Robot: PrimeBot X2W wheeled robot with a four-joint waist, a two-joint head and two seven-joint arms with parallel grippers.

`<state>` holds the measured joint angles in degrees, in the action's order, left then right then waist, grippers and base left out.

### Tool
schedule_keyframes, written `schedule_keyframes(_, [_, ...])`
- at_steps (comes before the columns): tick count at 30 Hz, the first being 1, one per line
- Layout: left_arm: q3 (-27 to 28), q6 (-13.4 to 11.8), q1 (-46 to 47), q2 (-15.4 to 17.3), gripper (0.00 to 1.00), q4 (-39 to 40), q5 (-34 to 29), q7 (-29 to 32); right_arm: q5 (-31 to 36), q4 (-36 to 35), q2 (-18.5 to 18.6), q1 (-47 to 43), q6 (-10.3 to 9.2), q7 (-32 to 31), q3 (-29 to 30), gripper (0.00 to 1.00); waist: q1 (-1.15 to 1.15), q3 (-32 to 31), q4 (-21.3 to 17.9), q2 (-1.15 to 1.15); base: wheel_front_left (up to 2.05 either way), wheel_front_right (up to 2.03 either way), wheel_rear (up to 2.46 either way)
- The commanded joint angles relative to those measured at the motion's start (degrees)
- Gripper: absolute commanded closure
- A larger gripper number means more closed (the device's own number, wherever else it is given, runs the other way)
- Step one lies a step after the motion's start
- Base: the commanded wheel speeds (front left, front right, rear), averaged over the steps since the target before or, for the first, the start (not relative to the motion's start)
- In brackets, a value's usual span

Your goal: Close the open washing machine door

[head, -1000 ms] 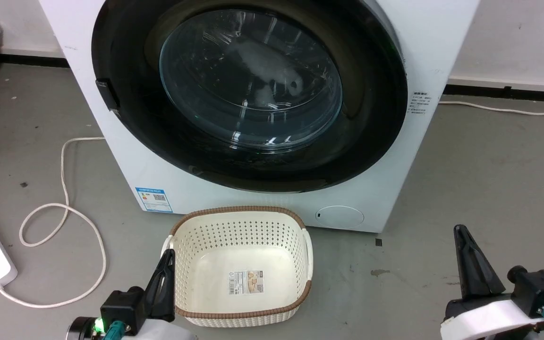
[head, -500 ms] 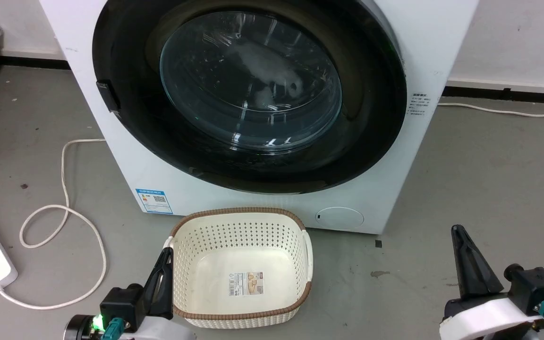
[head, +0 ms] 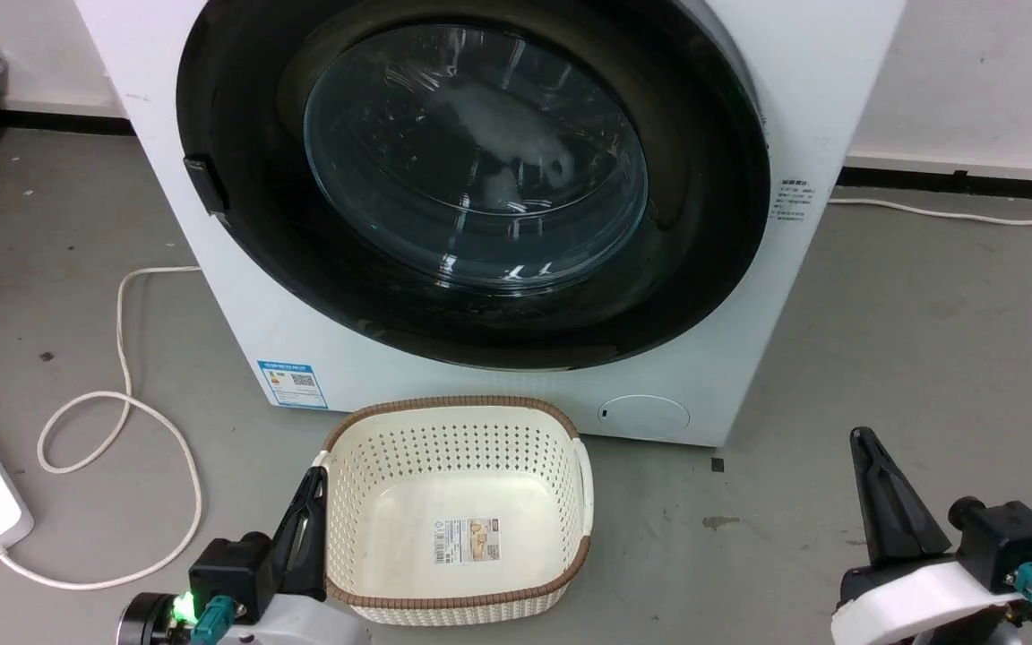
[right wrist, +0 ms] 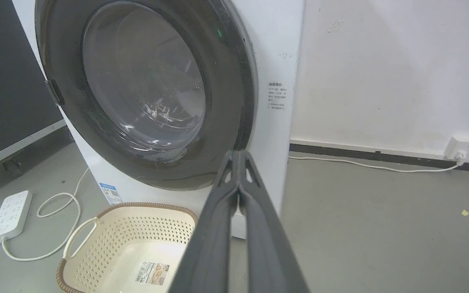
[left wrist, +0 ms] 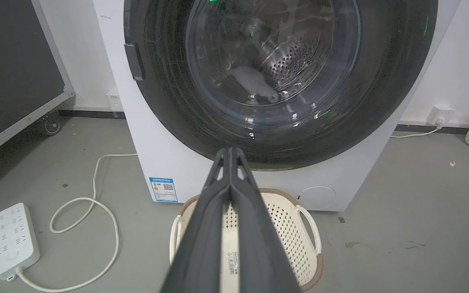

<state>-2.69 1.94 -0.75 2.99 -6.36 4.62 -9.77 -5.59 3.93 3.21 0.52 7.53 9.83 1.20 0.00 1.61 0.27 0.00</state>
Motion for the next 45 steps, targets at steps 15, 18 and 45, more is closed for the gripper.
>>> schedule_keyframes(15, [0.7,-0.7,0.4,0.0,1.0,1.6,-1.4,2.2,1.5,-1.1,-0.2,-0.3,-0.02,-2.3,-0.3,1.0,0.0,-0.3,-0.1,0.0,0.0,0.0,0.0])
schedule_keyframes(18, [0.8,-0.7,0.4,0.0,1.0,1.7,-1.5,2.5,1.6,-1.2,-0.2,-0.3,-0.02,-2.5,-0.4,1.0,0.0,-0.4,-0.1,0.0,0.0,0.0,0.0])
schedule_keyframes(45, [1.7,-1.3,0.5,-0.1,1.0,3.9,-3.0,5.9,3.5,-2.5,-0.2,-0.4,-0.03,-5.9,-0.8,1.0,0.0,-1.0,-0.2,0.0,0.0,0.0,0.0])
